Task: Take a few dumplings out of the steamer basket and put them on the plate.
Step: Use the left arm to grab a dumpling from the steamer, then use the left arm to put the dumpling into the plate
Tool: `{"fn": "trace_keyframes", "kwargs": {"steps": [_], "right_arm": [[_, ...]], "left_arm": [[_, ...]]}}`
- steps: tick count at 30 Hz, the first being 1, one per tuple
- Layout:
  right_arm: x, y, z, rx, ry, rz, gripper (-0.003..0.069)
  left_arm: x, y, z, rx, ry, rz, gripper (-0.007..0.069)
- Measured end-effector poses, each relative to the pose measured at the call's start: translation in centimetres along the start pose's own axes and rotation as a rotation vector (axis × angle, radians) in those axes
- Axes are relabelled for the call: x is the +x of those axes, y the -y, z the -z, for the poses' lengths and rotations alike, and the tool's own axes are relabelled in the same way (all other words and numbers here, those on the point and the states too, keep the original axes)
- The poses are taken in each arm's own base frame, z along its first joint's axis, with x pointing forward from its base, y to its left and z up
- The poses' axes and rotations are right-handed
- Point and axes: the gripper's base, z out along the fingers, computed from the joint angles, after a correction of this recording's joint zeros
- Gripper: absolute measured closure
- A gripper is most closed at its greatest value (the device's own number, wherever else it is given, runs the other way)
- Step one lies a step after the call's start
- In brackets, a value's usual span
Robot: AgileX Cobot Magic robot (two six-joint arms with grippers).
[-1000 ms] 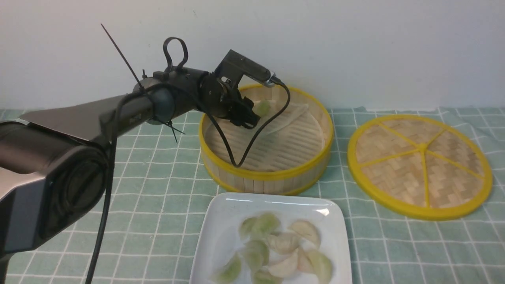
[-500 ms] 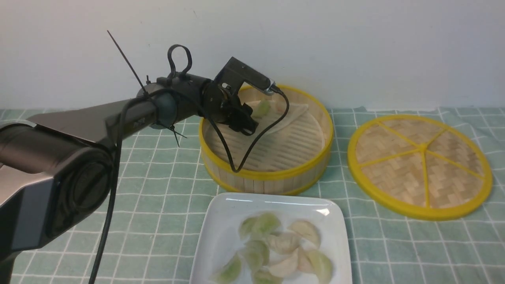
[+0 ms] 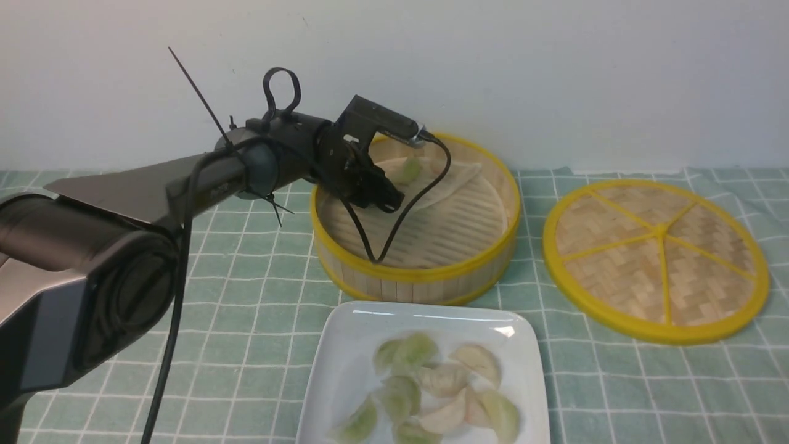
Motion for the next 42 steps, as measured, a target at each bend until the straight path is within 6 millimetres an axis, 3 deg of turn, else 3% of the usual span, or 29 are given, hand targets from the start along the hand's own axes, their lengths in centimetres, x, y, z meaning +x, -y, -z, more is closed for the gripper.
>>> {"fn": "trace_keyframes", "kwargs": {"steps": [7, 9, 11, 12, 13, 16, 17, 21, 23, 24, 27, 28, 29, 30, 32, 34, 39, 42], "right_arm": [[0.0, 0.0, 0.0, 0.0, 0.0, 0.0, 0.0673], [0.0, 0.0, 0.0, 0.0, 0.0, 0.0, 0.0673], [0.0, 0.0, 0.0, 0.0, 0.0, 0.0, 0.0673], [0.0, 0.0, 0.0, 0.0, 0.0, 0.0, 0.0673], [0.0, 0.0, 0.0, 0.0, 0.0, 0.0, 0.0673], [0.0, 0.0, 0.0, 0.0, 0.0, 0.0, 0.0673], [0.0, 0.0, 0.0, 0.0, 0.0, 0.0, 0.0673], [0.0, 0.0, 0.0, 0.0, 0.0, 0.0, 0.0673], [0.0, 0.0, 0.0, 0.0, 0.0, 0.0, 0.0673], [0.0, 0.0, 0.0, 0.0, 0.0, 0.0, 0.0673], [0.0, 0.0, 0.0, 0.0, 0.0, 0.0, 0.0673], [0.0, 0.0, 0.0, 0.0, 0.0, 0.0, 0.0673], [0.0, 0.0, 0.0, 0.0, 0.0, 0.0, 0.0673], [0.0, 0.0, 0.0, 0.0, 0.0, 0.0, 0.0673], [0.0, 0.0, 0.0, 0.0, 0.0, 0.0, 0.0673], [0.0, 0.0, 0.0, 0.0, 0.0, 0.0, 0.0673], [0.0, 0.0, 0.0, 0.0, 0.0, 0.0, 0.0673], [0.0, 0.0, 0.0, 0.0, 0.0, 0.0, 0.0673]], "left_arm": [[-1.3, -0.2, 4.2, 0.014, -0.102, 0.0, 0.048], [-2.2, -0.4, 6.5, 0.016, -0.114, -0.004, 0.048], [-2.5, -0.4, 7.5, 0.017, -0.119, -0.008, 0.048], [-3.1, -0.5, 9.3, 0.019, -0.128, -0.013, 0.048], [-3.0, -0.5, 9.3, 0.02, -0.134, -0.014, 0.048], [-3.8, -0.4, 13.6, 0.048, -0.183, -0.005, 0.048], [-3.9, -0.4, 13.9, 0.049, -0.178, -0.003, 0.048], [-3.2, 0.5, 18.4, 0.16, -0.252, -0.002, 0.048], [-2.0, 1.2, 19.6, 0.223, -0.278, 0.005, 0.048], [-1.8, 1.3, 19.4, 0.23, -0.286, 0.007, 0.048], [2.0, 2.8, 20.5, 0.338, -0.373, 0.06, 0.048], [2.2, 2.9, 20.7, 0.347, -0.374, 0.066, 0.048], [4.7, 3.8, 20.6, 0.388, -0.444, 0.083, 0.048], [5.0, 3.9, 20.5, 0.391, -0.451, 0.085, 0.048], [8.3, 5.3, 19.4, 0.408, -0.532, 0.069, 0.048], [9.8, 6.5, 18.4, 0.399, -0.538, 0.037, 0.048], [10.6, 9.2, 16.3, 0.359, -0.472, -0.084, 0.048], [10.6, 9.8, 15.4, 0.342, -0.441, -0.116, 0.0466]]}}
